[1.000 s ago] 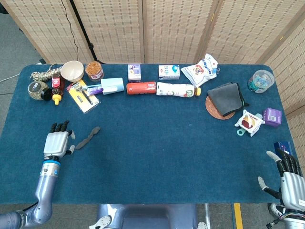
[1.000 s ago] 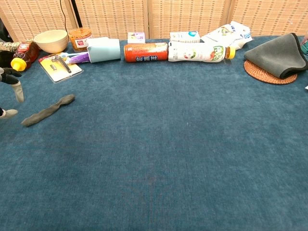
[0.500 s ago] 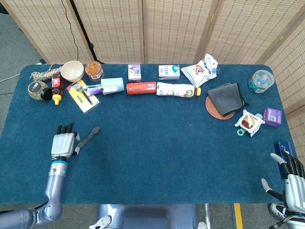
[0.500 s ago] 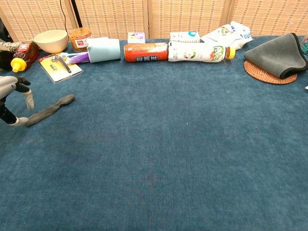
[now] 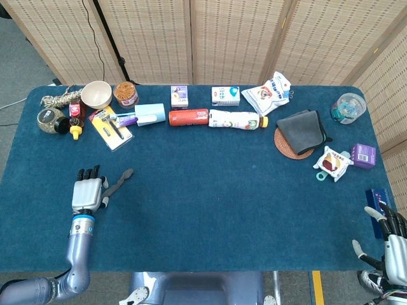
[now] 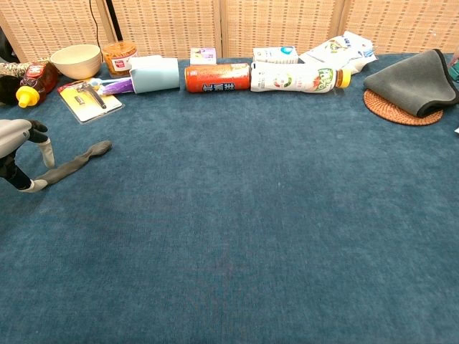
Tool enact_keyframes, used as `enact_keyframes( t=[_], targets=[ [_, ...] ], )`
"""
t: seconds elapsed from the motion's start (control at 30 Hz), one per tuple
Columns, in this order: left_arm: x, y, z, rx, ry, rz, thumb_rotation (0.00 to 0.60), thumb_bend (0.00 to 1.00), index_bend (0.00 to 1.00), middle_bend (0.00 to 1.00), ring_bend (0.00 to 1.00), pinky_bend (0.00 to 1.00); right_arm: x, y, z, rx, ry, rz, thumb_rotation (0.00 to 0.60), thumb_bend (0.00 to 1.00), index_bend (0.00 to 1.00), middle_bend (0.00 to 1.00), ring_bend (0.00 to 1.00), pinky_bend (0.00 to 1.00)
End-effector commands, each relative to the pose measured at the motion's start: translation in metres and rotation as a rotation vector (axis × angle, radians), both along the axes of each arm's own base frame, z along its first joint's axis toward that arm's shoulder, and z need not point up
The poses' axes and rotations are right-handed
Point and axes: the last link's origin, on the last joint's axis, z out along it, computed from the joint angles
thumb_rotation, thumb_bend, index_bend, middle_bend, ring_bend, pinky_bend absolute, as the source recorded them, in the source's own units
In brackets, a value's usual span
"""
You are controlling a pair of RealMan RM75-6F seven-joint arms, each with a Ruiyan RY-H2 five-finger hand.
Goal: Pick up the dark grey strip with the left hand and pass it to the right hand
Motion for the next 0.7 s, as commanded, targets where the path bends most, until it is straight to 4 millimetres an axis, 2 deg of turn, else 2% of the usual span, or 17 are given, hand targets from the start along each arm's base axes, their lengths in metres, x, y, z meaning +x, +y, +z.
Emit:
enact_keyframes(
  t=[0.03,0.53,0.7],
  targets=[
    [0.0,0.0,-0.002,0.003,-0.002,0.009,0.6,0.28,0.44,0.1,0.09,0.05,0.0,0.001,0.0,-0.001,0.0,-0.001,0.6,0.31,0.2,0.08,0.0,0.0],
    [-0.002,0.002,-0.012,-0.006,-0.041,0.057,0.6,0.28,0.44,0.1,0.1,0.05,0.0,0.003,0.0,0.01,-0.017,0.009,0.6,0.31,0.21,0.09,0.01,0.0],
    [0.004,0.004,-0.011,0.009,-0.066,0.045,0.6,0.28,0.44,0.1,0.1,0.05,0.0,0.003,-0.001,0.014,-0.017,0.009,0.6,0.31,0.21,0.09,0.01,0.0]
  ],
)
